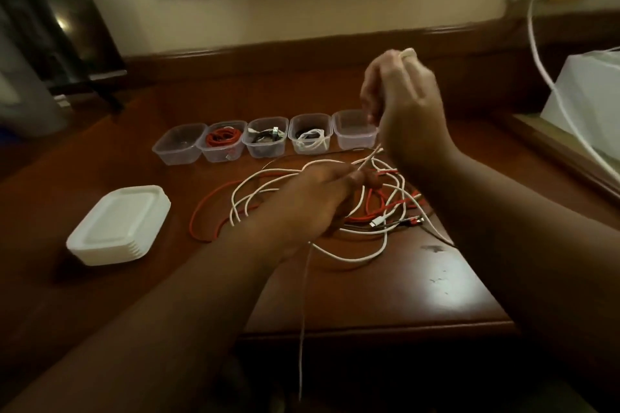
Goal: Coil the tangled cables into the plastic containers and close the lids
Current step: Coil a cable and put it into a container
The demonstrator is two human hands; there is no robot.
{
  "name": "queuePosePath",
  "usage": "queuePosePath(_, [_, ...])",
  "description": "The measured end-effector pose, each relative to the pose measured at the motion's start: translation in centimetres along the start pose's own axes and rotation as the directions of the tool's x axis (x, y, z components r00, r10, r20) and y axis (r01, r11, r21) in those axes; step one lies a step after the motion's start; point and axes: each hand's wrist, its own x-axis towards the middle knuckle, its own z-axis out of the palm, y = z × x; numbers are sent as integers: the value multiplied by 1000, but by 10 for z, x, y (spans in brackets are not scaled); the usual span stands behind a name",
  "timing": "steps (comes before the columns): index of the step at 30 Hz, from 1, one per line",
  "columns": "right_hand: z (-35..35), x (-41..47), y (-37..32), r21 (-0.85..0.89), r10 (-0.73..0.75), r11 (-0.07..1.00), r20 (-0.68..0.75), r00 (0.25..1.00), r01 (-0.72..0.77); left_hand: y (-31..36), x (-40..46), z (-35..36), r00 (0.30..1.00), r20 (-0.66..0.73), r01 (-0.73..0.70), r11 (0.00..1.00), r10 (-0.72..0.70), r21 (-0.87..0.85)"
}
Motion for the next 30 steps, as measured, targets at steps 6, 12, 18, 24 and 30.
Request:
queuePosePath(6, [2,-37,-6,-744,344,661,418,841,99,28,-14,-30,972,-108,-138,881,208,453])
queuePosePath(12, [4,-43,-44,326,320,552,767,556,-767,29,-24,-21,957,-285,-163,913,54,-374])
queuePosePath(18, [15,-23,-72,617,162,735,243,956,-281,37,-39,12,972,-236,-103,931,19,-350])
queuePosePath(24, [15,-28,-51,-741,16,533,492,870,409,44,-54,-20,923,-210,-190,857,323,479])
queuePosePath(30, [29,-33,-83,-379,478,870,492,728,-315,51,-60,-47,738,-347,-367,775,579,514])
